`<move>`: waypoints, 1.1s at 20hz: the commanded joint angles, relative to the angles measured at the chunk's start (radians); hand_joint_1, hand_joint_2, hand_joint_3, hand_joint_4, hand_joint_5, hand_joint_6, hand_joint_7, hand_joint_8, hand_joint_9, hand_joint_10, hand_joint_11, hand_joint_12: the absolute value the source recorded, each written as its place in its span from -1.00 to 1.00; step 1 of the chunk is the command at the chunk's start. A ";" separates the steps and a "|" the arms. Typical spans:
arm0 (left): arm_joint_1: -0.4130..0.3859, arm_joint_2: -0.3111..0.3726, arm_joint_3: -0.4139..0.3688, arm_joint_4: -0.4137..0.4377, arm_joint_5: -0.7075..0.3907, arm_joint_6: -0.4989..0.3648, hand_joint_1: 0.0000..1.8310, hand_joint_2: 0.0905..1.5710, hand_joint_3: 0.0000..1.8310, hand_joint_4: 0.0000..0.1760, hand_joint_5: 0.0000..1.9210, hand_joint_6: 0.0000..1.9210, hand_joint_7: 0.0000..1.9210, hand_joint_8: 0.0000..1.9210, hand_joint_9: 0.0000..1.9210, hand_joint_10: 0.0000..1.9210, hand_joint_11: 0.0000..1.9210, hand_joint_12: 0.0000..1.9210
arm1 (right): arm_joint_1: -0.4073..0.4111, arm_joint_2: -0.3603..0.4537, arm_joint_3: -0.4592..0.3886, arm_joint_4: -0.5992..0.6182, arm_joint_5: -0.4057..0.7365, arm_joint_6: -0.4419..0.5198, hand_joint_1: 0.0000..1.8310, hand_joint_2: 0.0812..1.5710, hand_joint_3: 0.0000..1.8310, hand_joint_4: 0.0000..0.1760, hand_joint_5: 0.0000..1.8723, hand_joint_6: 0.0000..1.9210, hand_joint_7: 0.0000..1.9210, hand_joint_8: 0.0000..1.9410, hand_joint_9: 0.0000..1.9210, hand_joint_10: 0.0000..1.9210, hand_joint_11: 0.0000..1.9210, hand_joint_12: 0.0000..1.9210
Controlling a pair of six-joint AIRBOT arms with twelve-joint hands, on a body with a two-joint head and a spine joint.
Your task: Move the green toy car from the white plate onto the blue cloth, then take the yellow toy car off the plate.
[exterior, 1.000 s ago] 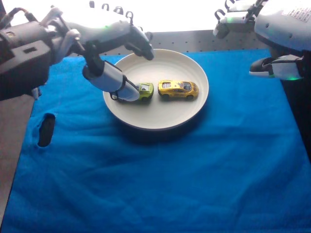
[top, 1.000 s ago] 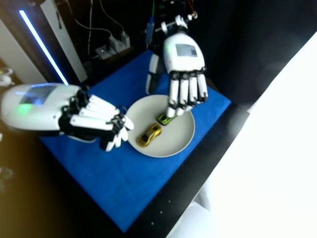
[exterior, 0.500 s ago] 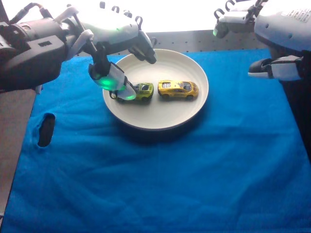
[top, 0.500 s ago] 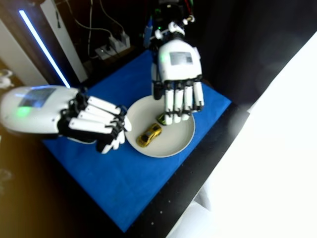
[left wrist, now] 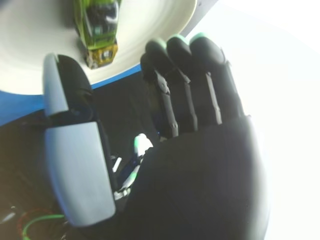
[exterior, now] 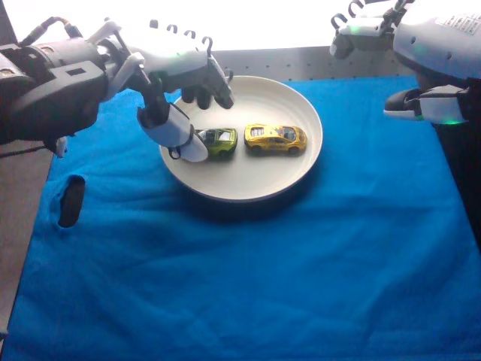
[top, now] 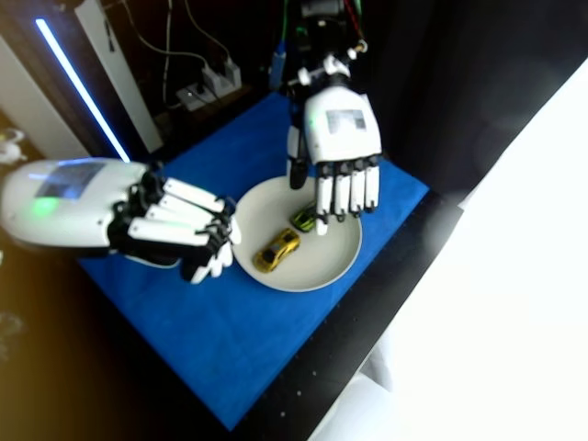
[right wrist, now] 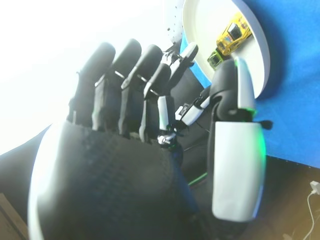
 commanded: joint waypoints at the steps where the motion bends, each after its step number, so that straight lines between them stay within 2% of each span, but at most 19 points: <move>1: -0.002 -0.008 0.005 -0.006 -0.109 0.002 0.12 0.15 -1.00 -1.00 -0.25 -0.99 -0.37 0.17 -0.46 0.55 -0.53 0.97 | 0.013 0.001 0.002 0.010 0.117 -0.006 0.20 0.24 -1.00 -1.00 -0.53 -0.33 -0.44 -0.22 -0.64 0.26 -0.89 0.91; 2: 0.001 -0.011 0.009 -0.012 -0.108 0.002 0.06 0.17 -0.99 -1.00 -0.26 -1.00 -0.45 0.20 -0.53 0.56 -0.57 0.98 | 0.013 0.001 0.002 0.010 0.117 -0.006 0.20 0.25 -1.00 -1.00 -0.54 -0.35 -0.44 -0.23 -0.64 0.25 -0.90 0.91; 4: 0.004 -0.017 0.017 -0.020 -0.106 0.002 0.12 0.15 -1.00 -1.00 -0.23 -0.99 -0.45 0.41 -0.49 0.74 -0.47 1.00 | 0.013 0.001 0.002 0.010 0.117 -0.006 0.24 0.24 -1.00 -1.00 -0.52 -0.38 -0.45 -0.18 -0.68 0.31 -0.92 0.97; 5: 0.005 -0.022 0.021 -0.021 -0.103 0.002 0.11 0.14 -1.00 -1.00 -0.21 -0.98 -0.40 0.54 -0.40 0.83 -0.34 1.00 | 0.013 0.001 0.002 0.010 0.116 -0.006 0.22 0.25 -1.00 -1.00 -0.53 -0.35 -0.47 -0.14 -0.68 0.32 -0.92 0.96; 6: 0.008 -0.024 0.023 -0.023 -0.103 0.002 0.07 0.16 -1.00 -1.00 -0.21 -0.99 -0.50 0.39 -0.56 0.68 -0.56 1.00 | 0.013 0.001 0.002 0.010 0.116 -0.006 0.22 0.25 -1.00 -1.00 -0.53 -0.33 -0.48 -0.11 -0.67 0.32 -0.90 0.95; 7: 0.009 -0.026 0.024 -0.024 -0.102 0.002 0.08 0.16 -1.00 -1.00 -0.21 -0.99 -0.52 0.24 -0.64 0.57 -0.70 1.00 | 0.013 0.001 0.002 0.010 0.116 -0.006 0.22 0.24 -1.00 -1.00 -0.52 -0.32 -0.46 -0.13 -0.65 0.30 -0.87 0.92; 9: 0.013 -0.029 0.025 -0.026 -0.101 0.002 0.10 0.16 -1.00 -1.00 -0.18 -0.98 -0.42 0.32 -0.49 0.65 -0.52 1.00 | 0.013 0.001 0.002 0.010 0.114 -0.006 0.23 0.25 -1.00 -1.00 -0.54 -0.32 -0.50 -0.11 -0.70 0.32 -0.92 0.94; 10: 0.014 -0.029 0.026 -0.028 -0.101 0.002 0.08 0.17 -1.00 -1.00 -0.18 -0.98 -0.43 0.28 -0.50 0.60 -0.55 0.98 | 0.013 0.001 0.002 0.010 0.114 -0.006 0.22 0.24 -1.00 -1.00 -0.55 -0.31 -0.50 -0.11 -0.69 0.30 -0.91 0.93; 11: 0.017 -0.031 0.028 -0.031 -0.100 0.002 0.04 0.19 -1.00 -1.00 -0.19 -0.98 -0.47 0.16 -0.61 0.49 -0.79 0.94 | 0.013 0.001 0.002 0.010 0.113 -0.006 0.25 0.24 -1.00 -1.00 -0.54 -0.27 -0.48 -0.06 -0.66 0.34 -0.88 0.96; 12: 0.018 -0.032 0.030 -0.033 -0.099 0.002 0.06 0.19 -1.00 -1.00 -0.20 -0.99 -0.47 -0.02 -0.65 0.35 -0.88 0.88 | 0.013 0.001 0.002 0.010 0.113 -0.006 0.22 0.24 -1.00 -1.00 -0.55 -0.25 -0.50 -0.05 -0.67 0.32 -0.91 0.94; 14: 0.020 -0.036 0.034 -0.035 -0.095 0.002 0.03 0.20 -1.00 -1.00 -0.19 -0.99 -0.42 0.03 -0.58 0.42 -0.73 0.92 | 0.013 0.001 0.002 0.010 0.113 -0.006 0.20 0.24 -1.00 -1.00 -0.54 -0.26 -0.48 -0.10 -0.67 0.29 -0.96 0.95; 15: 0.020 -0.038 0.036 -0.036 -0.094 0.002 0.01 0.21 -1.00 -1.00 -0.20 -0.99 -0.45 -0.10 -0.64 0.28 -0.91 0.86 | 0.013 0.001 0.002 0.010 0.113 -0.006 0.23 0.24 -1.00 -1.00 -0.53 -0.29 -0.49 -0.11 -0.69 0.32 -0.97 0.98; 16: 0.021 -0.039 0.037 -0.037 -0.094 0.002 0.04 0.19 -1.00 -1.00 -0.20 -1.00 -0.44 -0.23 -0.66 0.17 -0.96 0.81 | 0.013 0.001 0.002 0.010 0.113 -0.006 0.22 0.25 -1.00 -1.00 -0.54 -0.33 -0.50 -0.13 -0.70 0.31 -0.96 0.97; 17: 0.021 -0.040 0.038 -0.037 -0.093 0.002 0.03 0.21 -1.00 -1.00 -0.20 -1.00 -0.41 -0.25 -0.62 0.21 -0.84 0.85 | 0.013 0.001 0.002 0.010 0.113 -0.006 0.21 0.24 -1.00 -1.00 -0.52 -0.36 -0.48 -0.17 -0.68 0.28 -0.92 0.93; 19: 0.024 -0.044 0.043 -0.038 -0.090 0.002 -0.01 0.24 -1.00 -1.00 -0.21 -1.00 -0.38 -0.38 -0.59 0.09 -0.87 0.78 | 0.013 0.001 0.002 0.010 0.113 -0.006 0.20 0.24 -1.00 -1.00 -0.49 -0.39 -0.45 -0.17 -0.64 0.30 -0.87 0.94; 20: 0.025 -0.046 0.045 -0.039 -0.088 0.002 0.06 0.21 -1.00 -1.00 -0.19 -0.99 -0.37 -0.24 -0.57 0.23 -0.81 0.83 | 0.013 0.001 0.002 0.010 0.113 -0.006 0.20 0.24 -1.00 -1.00 -0.47 -0.43 -0.44 -0.19 -0.63 0.30 -0.87 0.93; 21: 0.026 -0.046 0.046 -0.042 -0.087 0.002 0.02 0.22 -1.00 -1.00 -0.17 -0.99 -0.38 -0.12 -0.55 0.31 -0.74 0.85 | 0.013 0.001 0.002 0.010 0.113 -0.006 0.20 0.25 -1.00 -1.00 -0.46 -0.50 -0.43 -0.26 -0.64 0.24 -0.93 0.91; 22: 0.028 -0.046 0.047 -0.045 -0.087 0.002 -0.01 0.24 -0.99 -1.00 -0.17 -0.99 -0.40 -0.12 -0.58 0.28 -0.89 0.84 | 0.013 0.001 0.002 0.010 0.113 -0.006 0.20 0.25 -1.00 -1.00 -0.45 -0.55 -0.42 -0.32 -0.64 0.18 -0.95 0.89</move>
